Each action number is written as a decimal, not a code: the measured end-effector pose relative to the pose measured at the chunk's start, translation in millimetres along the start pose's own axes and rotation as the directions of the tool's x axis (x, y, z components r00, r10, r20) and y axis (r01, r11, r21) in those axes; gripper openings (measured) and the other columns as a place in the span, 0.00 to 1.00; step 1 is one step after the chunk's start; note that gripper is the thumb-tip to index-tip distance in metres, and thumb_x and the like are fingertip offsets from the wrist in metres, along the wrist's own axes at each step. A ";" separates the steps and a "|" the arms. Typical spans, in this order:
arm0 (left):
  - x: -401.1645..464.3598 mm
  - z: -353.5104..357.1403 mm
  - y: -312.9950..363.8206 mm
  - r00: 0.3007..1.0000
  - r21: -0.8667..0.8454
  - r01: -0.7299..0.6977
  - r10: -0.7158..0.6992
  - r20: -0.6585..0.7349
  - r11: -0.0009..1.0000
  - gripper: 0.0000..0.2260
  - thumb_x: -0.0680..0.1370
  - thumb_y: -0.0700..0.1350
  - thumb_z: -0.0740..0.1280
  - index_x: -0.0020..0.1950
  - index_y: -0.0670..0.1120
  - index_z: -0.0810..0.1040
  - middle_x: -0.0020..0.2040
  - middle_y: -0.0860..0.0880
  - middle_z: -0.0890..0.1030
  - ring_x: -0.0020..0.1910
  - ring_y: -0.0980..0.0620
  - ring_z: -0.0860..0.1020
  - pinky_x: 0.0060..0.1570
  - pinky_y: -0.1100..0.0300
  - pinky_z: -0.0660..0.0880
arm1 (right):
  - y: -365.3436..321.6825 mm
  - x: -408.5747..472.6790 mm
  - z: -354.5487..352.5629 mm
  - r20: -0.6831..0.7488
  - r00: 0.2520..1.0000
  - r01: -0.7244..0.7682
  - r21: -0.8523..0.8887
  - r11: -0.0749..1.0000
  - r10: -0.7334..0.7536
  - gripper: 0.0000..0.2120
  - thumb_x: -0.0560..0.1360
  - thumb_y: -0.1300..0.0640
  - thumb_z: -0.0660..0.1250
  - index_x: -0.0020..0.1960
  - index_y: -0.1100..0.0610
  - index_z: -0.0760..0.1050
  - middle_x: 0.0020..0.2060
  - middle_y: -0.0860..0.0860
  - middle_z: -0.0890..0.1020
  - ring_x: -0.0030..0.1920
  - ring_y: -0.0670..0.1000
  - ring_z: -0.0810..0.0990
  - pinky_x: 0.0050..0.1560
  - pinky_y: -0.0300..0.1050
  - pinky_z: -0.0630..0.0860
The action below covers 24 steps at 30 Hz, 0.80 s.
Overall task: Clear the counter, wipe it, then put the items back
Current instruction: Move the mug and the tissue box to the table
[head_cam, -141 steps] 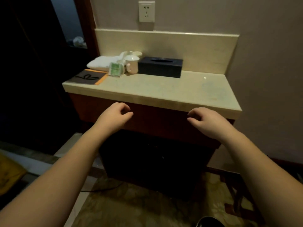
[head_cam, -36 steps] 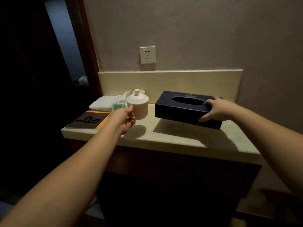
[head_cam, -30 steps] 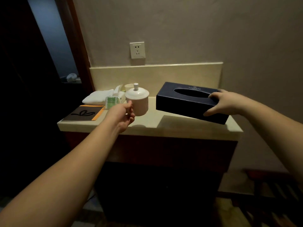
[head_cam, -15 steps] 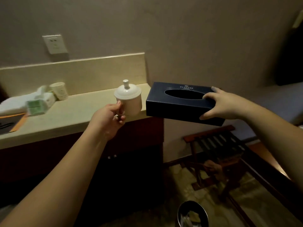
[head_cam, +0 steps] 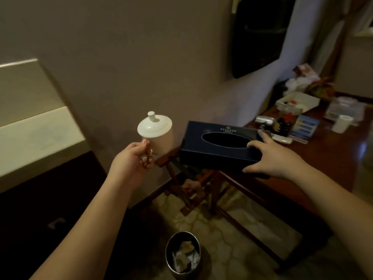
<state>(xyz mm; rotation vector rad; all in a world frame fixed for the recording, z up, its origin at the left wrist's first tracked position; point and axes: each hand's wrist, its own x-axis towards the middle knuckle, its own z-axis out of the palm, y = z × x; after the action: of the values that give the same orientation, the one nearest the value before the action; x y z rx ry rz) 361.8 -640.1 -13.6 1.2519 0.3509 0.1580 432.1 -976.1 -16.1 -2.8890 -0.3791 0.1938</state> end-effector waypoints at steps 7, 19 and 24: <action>34.9 118.7 -54.8 0.983 -0.007 0.162 -0.161 0.086 0.987 0.06 0.81 0.41 0.62 0.45 0.44 0.74 0.38 0.48 0.75 0.31 0.54 0.70 0.31 0.63 0.67 | 131.9 -4.3 18.1 0.063 0.985 -0.166 0.039 0.985 0.163 0.37 0.65 0.35 0.72 0.70 0.41 0.63 0.77 0.45 0.40 0.68 0.57 0.69 0.54 0.47 0.76; 71.3 273.6 -141.6 0.952 0.092 0.236 -0.249 0.180 0.967 0.08 0.81 0.43 0.62 0.43 0.43 0.72 0.37 0.48 0.74 0.32 0.53 0.69 0.34 0.60 0.65 | 302.5 -35.0 45.8 0.087 0.932 -0.357 0.073 0.931 0.351 0.38 0.64 0.31 0.71 0.69 0.39 0.61 0.77 0.45 0.39 0.68 0.58 0.69 0.58 0.49 0.76; 85.7 315.1 -167.7 0.934 0.144 0.235 -0.264 0.240 0.961 0.08 0.81 0.43 0.62 0.43 0.44 0.71 0.37 0.49 0.74 0.32 0.53 0.69 0.34 0.59 0.64 | 340.9 -43.3 56.0 0.084 0.897 -0.442 0.126 0.888 0.434 0.37 0.65 0.33 0.71 0.69 0.40 0.62 0.77 0.46 0.39 0.69 0.59 0.67 0.57 0.49 0.76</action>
<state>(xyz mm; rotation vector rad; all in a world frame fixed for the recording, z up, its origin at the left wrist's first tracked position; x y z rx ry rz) 538.2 -949.5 -102.5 1.3093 0.2930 -0.2451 463.3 -1297.7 -145.6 -2.7864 0.2806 0.3554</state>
